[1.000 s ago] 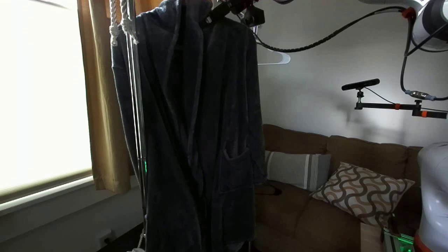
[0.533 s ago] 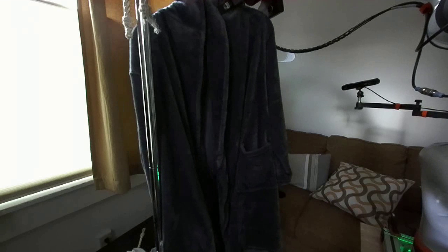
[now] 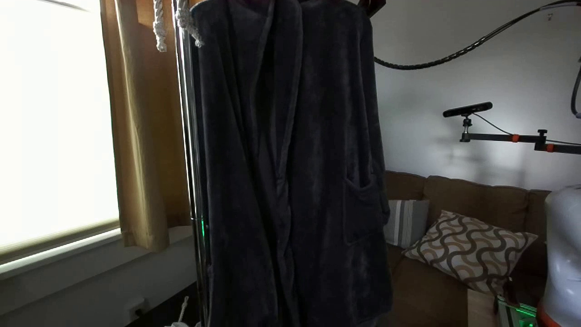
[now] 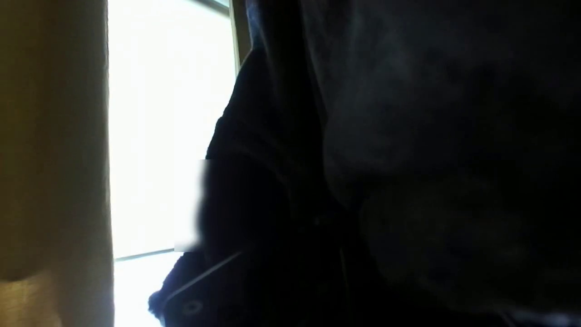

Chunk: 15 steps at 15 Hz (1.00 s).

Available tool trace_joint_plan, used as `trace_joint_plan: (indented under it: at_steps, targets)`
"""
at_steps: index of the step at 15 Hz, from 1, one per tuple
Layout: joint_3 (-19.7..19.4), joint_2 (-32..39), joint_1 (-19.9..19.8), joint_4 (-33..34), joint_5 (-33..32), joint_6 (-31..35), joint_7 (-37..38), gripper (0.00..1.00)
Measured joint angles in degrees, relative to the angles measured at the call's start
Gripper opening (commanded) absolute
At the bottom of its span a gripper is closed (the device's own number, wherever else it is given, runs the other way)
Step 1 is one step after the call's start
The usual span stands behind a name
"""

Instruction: Remove the robe hanged on the left side of the top hanging rail and hang it on the right side of the top hanging rail of the clothes hanging rack

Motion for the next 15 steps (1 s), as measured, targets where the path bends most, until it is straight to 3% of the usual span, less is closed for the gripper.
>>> trace_joint_plan:
  at_steps: [3, 7, 15]
  targets:
    - [1.89, -4.1, -2.01, -4.22, 1.53, 3.59, 0.74, 0.02]
    - [2.27, -13.79, -5.64, -13.43, -0.62, 1.86, 2.92, 0.02]
    - [3.49, -35.04, -16.79, -38.19, -16.89, 3.72, 17.5, 0.02]
